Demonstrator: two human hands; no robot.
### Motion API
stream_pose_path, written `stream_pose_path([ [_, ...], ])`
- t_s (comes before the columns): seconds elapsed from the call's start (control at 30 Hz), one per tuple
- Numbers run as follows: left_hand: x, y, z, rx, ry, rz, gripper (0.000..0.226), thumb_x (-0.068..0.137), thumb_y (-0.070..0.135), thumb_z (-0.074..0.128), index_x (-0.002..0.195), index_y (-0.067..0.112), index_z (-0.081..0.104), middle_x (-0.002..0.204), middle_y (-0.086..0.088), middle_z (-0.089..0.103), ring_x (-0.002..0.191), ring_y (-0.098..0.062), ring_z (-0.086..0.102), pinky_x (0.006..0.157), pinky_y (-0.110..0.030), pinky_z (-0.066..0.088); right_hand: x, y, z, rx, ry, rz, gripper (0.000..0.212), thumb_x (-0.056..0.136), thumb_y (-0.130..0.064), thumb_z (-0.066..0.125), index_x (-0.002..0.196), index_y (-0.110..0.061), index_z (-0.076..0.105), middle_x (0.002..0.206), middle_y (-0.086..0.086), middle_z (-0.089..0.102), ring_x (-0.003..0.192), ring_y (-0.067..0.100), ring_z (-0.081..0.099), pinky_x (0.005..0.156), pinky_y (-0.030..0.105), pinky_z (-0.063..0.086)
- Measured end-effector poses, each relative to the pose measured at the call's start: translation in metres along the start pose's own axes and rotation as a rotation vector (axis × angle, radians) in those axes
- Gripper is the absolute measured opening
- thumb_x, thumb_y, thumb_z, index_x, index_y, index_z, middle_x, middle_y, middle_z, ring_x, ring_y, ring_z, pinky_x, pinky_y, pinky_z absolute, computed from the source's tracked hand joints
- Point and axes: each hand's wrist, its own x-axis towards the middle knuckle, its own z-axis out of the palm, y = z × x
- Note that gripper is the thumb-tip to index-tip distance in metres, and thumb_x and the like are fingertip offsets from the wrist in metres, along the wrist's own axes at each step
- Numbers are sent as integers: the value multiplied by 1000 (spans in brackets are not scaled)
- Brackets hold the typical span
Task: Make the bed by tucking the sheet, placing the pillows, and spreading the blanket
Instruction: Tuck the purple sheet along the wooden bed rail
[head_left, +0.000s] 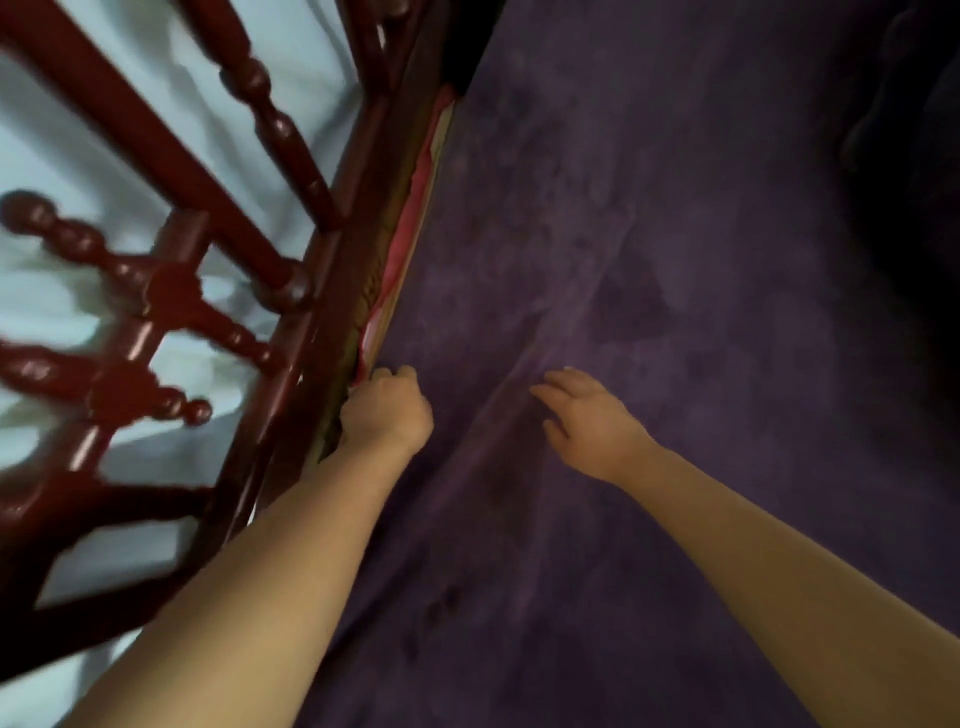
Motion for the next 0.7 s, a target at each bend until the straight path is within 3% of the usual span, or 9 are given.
stream_pose_path([
  [0.07, 24, 12, -6, -45, 32, 4, 39, 96, 28, 41, 128, 5, 44, 134, -18, 44, 125, -35, 45, 97, -42, 43, 16, 8, -6, 16, 54, 35, 51, 93, -23, 41, 142, -13, 33, 154, 8, 25, 145, 26, 15, 117, 43, 24],
  [0.17, 67, 32, -16, -117, 133, -11, 49, 94, 35, 45, 132, 5, 41, 133, -20, 46, 126, -35, 43, 102, -44, 39, 51, 22, -16, 72, 264, 70, 55, 87, -30, 37, 136, -8, 44, 148, 14, 38, 140, 37, 28, 108, 57, 33],
  [0.27, 101, 48, -24, -236, 145, -28, 77, 88, 48, 52, 146, 6, 22, 143, -21, 36, 130, -36, 38, 105, -43, 36, 81, 32, -20, 97, 320, 136, 60, 87, -37, 33, 140, -9, 37, 152, 14, 29, 143, 36, 20, 111, 56, 23],
  [0.37, 119, 58, -27, -358, 129, -26, 101, 78, 56, 62, 151, 14, 7, 147, -19, 29, 135, -34, 33, 108, -43, 33, 98, 41, -18, 154, 365, 139, 76, 78, -46, 17, 142, -9, 33, 154, 15, 24, 144, 35, 18, 113, 53, 21],
  [0.43, 131, 59, -22, -390, 173, -38, 94, 81, 50, 61, 151, 16, 8, 145, -21, 33, 132, -36, 37, 106, -44, 35, 105, 45, -15, 192, 389, 124, 71, 81, -42, 22, 140, -5, 36, 151, 20, 29, 141, 38, 24, 110, 55, 25],
  [0.57, 148, 54, -23, -427, 250, -45, 43, 98, 27, 42, 132, 2, 42, 127, -26, 56, 116, -42, 54, 91, -44, 44, 117, 49, -6, 238, 456, 74, 56, 88, -30, 37, 131, 4, 46, 140, 29, 42, 131, 45, 37, 99, 63, 38],
  [0.7, 155, 34, -37, -334, 437, -91, 34, 100, 22, 37, 117, -5, 48, 113, -29, 61, 104, -47, 58, 78, -48, 45, 123, 45, -7, 178, 499, 23, 65, 96, -46, 17, 134, -1, 43, 144, 25, 39, 134, 35, 27, 106, 53, 25],
])
